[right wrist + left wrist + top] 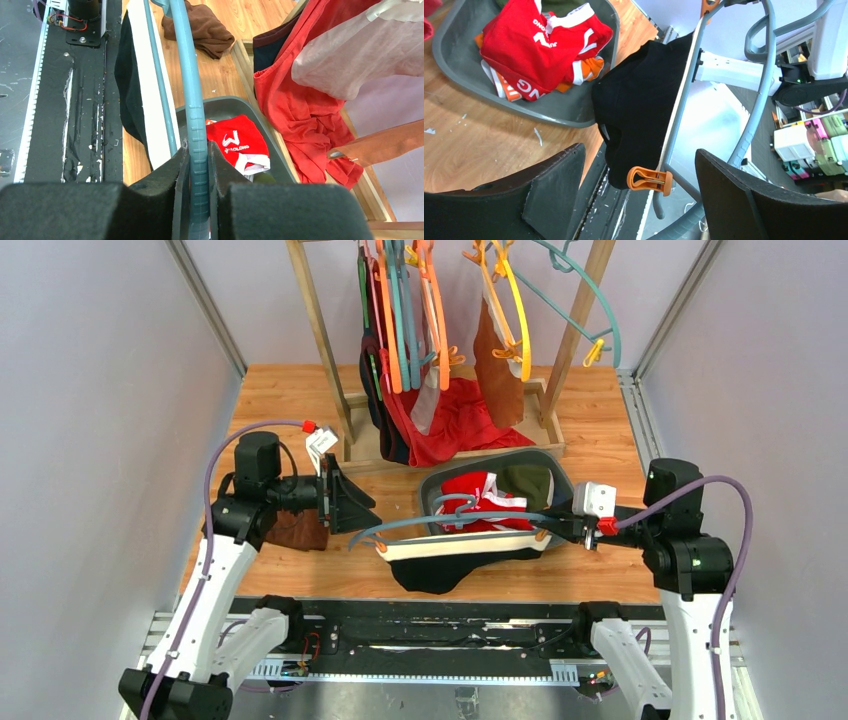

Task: Remove the underwear clipped to the hanger
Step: Remove the underwear from the hanger.

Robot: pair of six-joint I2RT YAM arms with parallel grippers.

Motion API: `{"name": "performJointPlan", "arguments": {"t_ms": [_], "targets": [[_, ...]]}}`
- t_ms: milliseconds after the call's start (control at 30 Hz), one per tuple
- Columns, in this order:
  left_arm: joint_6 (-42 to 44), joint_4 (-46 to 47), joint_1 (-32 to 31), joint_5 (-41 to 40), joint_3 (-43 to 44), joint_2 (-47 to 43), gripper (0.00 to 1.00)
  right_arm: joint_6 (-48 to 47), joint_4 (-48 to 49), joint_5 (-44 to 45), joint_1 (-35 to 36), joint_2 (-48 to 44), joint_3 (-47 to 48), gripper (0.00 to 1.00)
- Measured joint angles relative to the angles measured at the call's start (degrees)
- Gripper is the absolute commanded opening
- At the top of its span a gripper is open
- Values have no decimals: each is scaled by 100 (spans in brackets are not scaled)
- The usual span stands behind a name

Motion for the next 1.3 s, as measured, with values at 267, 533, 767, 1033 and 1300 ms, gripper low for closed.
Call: {"name": "performJointPlan", "arguments": {"t_ms": [267, 533, 767, 1033, 1300], "targets": [[-267, 262, 90, 76, -136, -142, 80, -11, 260, -46, 0, -9, -168, 1], [-59, -11, 111, 7, -142, -214, 79, -20, 448, -129, 0, -26, -168, 1], [-11, -190, 125, -20, -142, -234, 76, -177, 452, -251, 0, -138, -168, 1], [-129, -179, 153, 105, -149, -234, 70, -275, 555, -243, 0, -168, -192, 1], [-380, -7, 164, 243, -330, -273, 65, -131, 852, -210, 0, -197, -337, 1]]}}
